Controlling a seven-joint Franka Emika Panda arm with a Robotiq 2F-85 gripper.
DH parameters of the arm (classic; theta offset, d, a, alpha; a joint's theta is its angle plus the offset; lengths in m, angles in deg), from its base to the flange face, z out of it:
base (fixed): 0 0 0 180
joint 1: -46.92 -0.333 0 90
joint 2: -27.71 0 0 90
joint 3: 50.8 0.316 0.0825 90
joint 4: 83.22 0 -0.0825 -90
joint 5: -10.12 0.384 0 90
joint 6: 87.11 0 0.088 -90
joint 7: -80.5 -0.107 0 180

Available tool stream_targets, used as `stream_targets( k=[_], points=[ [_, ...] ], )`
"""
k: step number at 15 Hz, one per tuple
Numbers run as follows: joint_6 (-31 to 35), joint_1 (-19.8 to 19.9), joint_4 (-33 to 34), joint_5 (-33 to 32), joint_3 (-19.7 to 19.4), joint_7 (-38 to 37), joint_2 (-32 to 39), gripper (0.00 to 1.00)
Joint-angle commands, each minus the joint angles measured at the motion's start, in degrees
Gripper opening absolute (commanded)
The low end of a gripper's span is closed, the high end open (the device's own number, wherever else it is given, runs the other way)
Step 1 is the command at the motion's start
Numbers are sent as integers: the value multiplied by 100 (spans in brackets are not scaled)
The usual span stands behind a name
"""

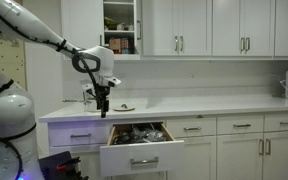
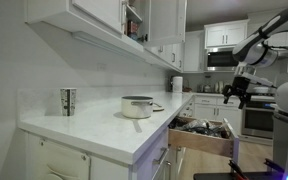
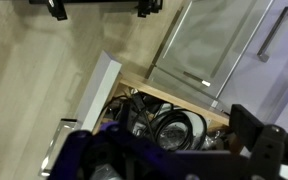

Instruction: Close the top right drawer of the kitchen unit

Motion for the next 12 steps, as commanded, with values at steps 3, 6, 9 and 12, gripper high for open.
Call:
stream_targets(
  k=[3, 6, 9, 12],
  points=[
    [-140, 724, 94, 130, -560, 299, 28, 100],
    [-12, 1033, 129, 133, -855, 363, 179, 100],
    [224, 1303, 91, 130, -1064, 362, 300, 100],
    [427, 1513, 100, 131, -1249, 387, 497, 100]
  ],
)
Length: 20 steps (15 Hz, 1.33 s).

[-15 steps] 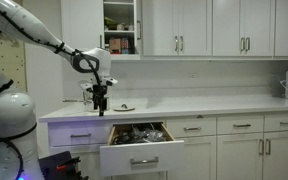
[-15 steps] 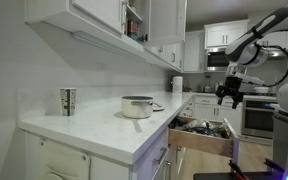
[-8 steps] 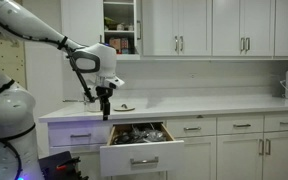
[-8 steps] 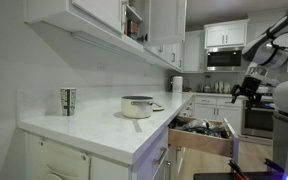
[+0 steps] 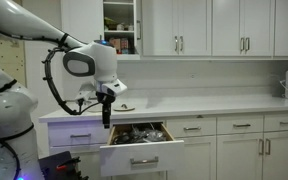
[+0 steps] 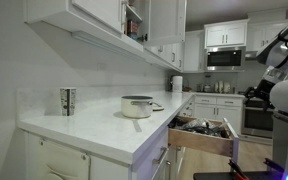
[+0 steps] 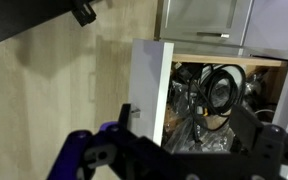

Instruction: Close the top right drawer of the kitchen unit

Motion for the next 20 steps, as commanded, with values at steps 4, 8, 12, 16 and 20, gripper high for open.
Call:
stream_targets(
  k=[4, 8, 12, 16, 20],
  points=[
    [403, 583, 115, 82, -500, 473, 707, 100],
    [804, 700, 59, 217, -662, 515, 1086, 100],
    [614, 803, 11, 113, -578, 493, 908, 100],
    [614, 808, 11, 113, -570, 492, 897, 100],
    [687, 747, 91, 256, -796, 768, 1080, 100]
  ],
)
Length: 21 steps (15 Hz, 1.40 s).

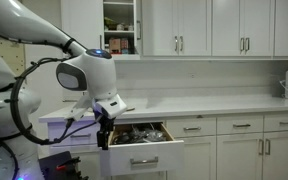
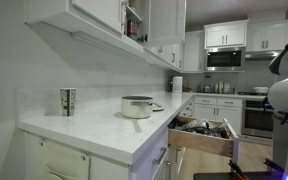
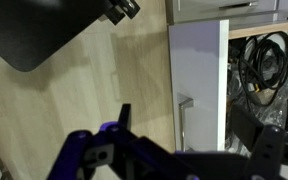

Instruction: Close the top right drawer of the kitchen unit

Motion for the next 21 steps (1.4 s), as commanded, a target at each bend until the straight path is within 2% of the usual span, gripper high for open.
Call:
stream_targets(
  k=[1, 7, 11, 14, 17, 21],
  points=[
    [43, 23, 161, 315, -200, 497, 275, 100],
    [-52, -343, 334, 1151, -1258, 2218, 600, 100],
    [-35, -667, 326, 1624, -1663, 3020, 872, 100],
    [10, -951, 274, 2106, -1762, 3487, 1067, 100],
    [76, -1190, 284, 2732, -1653, 3917, 1338, 100],
    [142, -1341, 351, 3979, -1416, 4765, 1854, 100]
  ],
)
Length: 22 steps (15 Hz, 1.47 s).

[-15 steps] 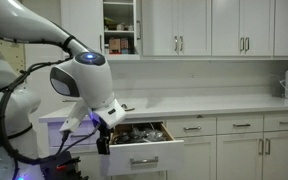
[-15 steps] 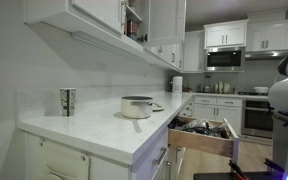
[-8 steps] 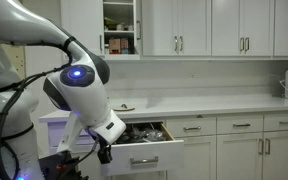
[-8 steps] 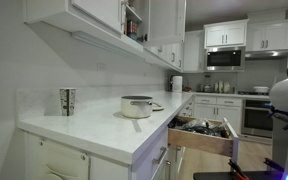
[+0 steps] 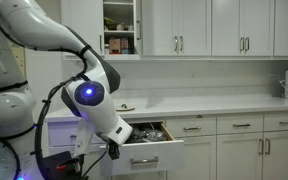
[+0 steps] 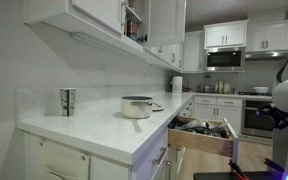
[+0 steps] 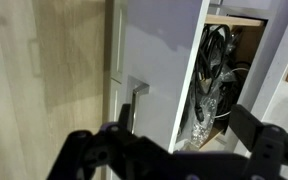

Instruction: Close the top right drawer of the kitchen unit

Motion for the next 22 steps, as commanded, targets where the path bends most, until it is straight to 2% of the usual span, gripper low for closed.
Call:
stream_targets(
  k=[1, 4, 8, 12, 16, 17, 18, 20, 22],
  points=[
    [97, -75, 209, 1075, 316, 810, 714, 100],
    [90, 76, 468, 2043, 793, 1467, 1380, 100],
    [135, 504, 1005, 2885, 1601, 2034, 2289, 100],
    [341, 992, 1582, 3184, 2284, 2245, 3115, 100],
    [161, 1284, 2007, 2923, 2577, 1791, 3574, 100],
    [91, 1337, 2089, 2858, 2620, 1671, 3653, 93],
    [46, 1384, 2149, 2796, 2650, 1562, 3714, 73],
    [-47, 1477, 2229, 2794, 2720, 1453, 3778, 68],
    [-149, 1540, 2210, 2870, 2763, 1462, 3739, 52]
  ],
)
